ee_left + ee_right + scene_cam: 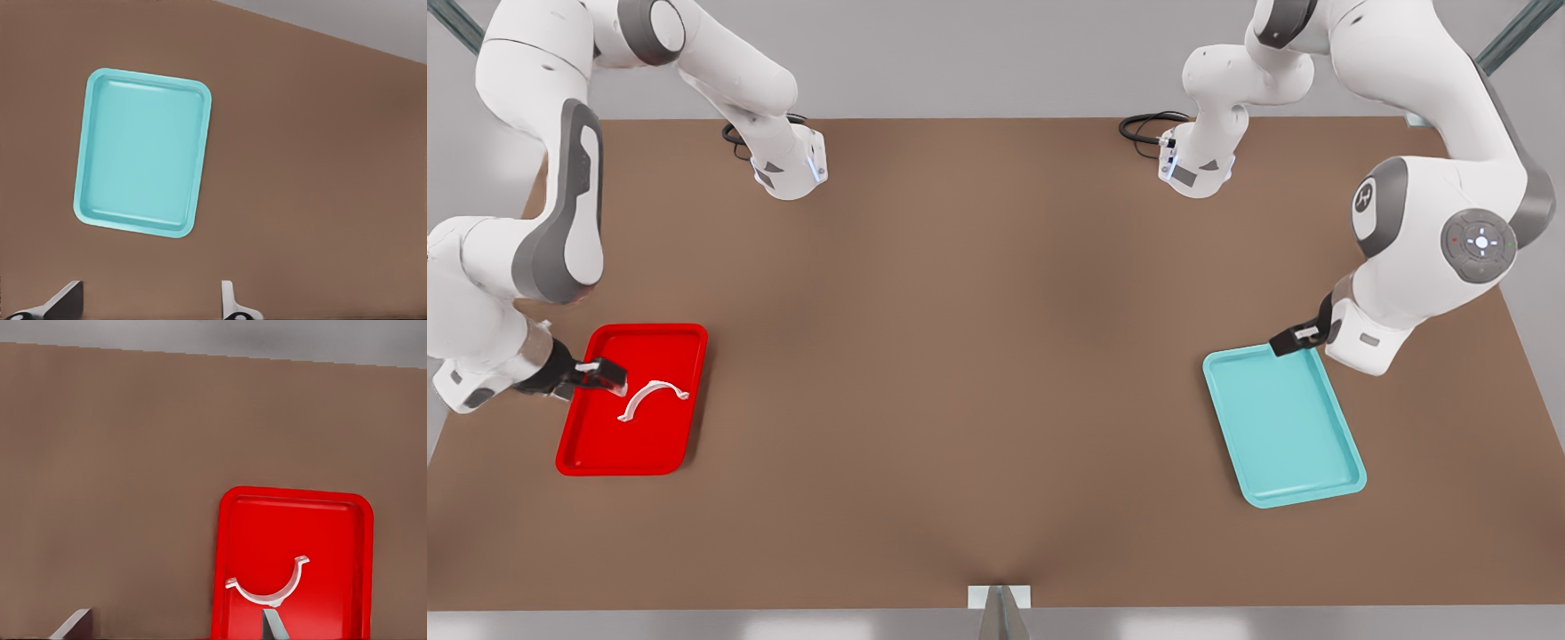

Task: Take the drainage pipe clamp from the left arm, pass it to the right arm, and place it in the plate on the right side

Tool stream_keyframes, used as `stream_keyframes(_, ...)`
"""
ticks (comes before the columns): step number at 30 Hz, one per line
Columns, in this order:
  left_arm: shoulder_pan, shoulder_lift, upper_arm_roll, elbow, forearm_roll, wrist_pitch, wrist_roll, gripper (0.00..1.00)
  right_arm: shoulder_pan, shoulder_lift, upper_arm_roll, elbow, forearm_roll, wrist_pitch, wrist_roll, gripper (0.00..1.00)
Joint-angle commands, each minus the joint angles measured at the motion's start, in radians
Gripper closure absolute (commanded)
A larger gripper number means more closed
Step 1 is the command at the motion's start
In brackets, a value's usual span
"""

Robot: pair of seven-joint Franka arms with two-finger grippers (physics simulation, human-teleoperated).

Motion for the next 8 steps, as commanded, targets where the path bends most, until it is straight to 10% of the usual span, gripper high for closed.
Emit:
stream_keyframes(1, 0.0, -0.003, -0.001, 0.003, 0.001, -0.003, 0.313, 0.0, 0.06, -0.063, 0.034, 0.068, 0.013, -0.25, 0.03, 0.0)
stream_keyframes(3, 0.0, -0.003, -0.001, 0.003, 0.001, -0.003, 0.321, 0.0, 0.298, -0.104, -0.216, 0.069, 0.068, -0.328, 0.09, 0.0)
stream_keyframes(8, -0.002, -0.003, -0.004, 0.003, 0.0, -0.003, 0.319, 0.0, 0.303, -0.139, -0.132, 0.009, 0.067, -0.318, 0.304, 0.0)
